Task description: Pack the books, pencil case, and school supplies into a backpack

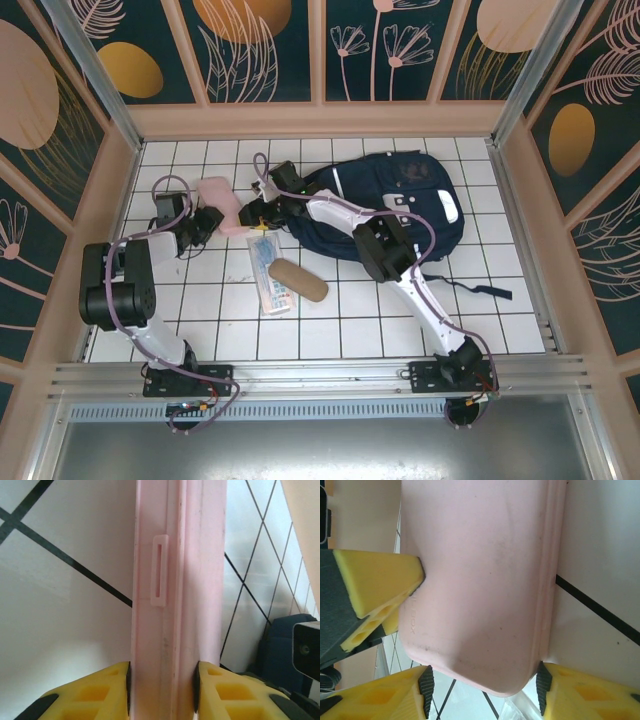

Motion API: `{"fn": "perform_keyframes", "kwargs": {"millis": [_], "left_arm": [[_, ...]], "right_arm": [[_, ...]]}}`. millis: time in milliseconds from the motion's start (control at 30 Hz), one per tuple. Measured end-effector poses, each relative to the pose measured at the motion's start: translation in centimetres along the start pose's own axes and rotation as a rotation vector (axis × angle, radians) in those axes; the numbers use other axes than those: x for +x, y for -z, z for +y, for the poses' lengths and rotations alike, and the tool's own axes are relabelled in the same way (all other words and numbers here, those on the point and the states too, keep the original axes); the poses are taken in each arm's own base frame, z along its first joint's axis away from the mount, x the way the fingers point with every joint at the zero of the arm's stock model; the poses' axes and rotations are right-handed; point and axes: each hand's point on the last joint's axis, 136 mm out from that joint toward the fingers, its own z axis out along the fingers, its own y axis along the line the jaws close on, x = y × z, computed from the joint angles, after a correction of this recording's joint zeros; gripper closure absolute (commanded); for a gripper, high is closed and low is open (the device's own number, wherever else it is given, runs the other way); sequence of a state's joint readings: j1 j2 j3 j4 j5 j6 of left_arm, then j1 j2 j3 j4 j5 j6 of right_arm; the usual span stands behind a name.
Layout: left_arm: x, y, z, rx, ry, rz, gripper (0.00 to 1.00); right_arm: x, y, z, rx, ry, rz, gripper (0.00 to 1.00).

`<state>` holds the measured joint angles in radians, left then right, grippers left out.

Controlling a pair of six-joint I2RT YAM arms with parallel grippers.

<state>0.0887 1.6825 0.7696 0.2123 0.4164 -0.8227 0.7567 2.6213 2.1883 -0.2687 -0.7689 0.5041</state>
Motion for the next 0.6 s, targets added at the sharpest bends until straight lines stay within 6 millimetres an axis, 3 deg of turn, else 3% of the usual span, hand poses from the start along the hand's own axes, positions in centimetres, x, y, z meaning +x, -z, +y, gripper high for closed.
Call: {"fn": "perform_keyframes", "kwargs": {"millis": [167, 267, 367, 500, 600], "left_arm": [[0.9, 0.3, -1.1, 0.03, -0.013, 0.032, 0.78], [1.6, 0.4, -1.8, 0.051, -0.019, 0.06, 0.85], [2.0, 0.4, -2.1, 0.064, -0.02, 0.083, 0.84], [2.4, 0.4, -2.6, 0.079, -0.022, 0.103, 0.82], [2.4, 0.8, -3.2, 0.097, -0.021, 0.105, 0.82]], "right_arm": [[-0.1, 1.0, -0.2, 0.088, 0.009, -0.034, 0.37], [-0.9, 2.9, 0.7, 0.156, 0.027, -0.08, 0.37], [-2.2, 5.9, 2.6, 0.209, 0.069, -0.15, 0.36], [-4.7, 11.3, 5.5, 0.308, 0.134, -0.273, 0.36], [-6.1, 15.2, 5.6, 0.436, 0.157, -0.349, 0.35]]}}
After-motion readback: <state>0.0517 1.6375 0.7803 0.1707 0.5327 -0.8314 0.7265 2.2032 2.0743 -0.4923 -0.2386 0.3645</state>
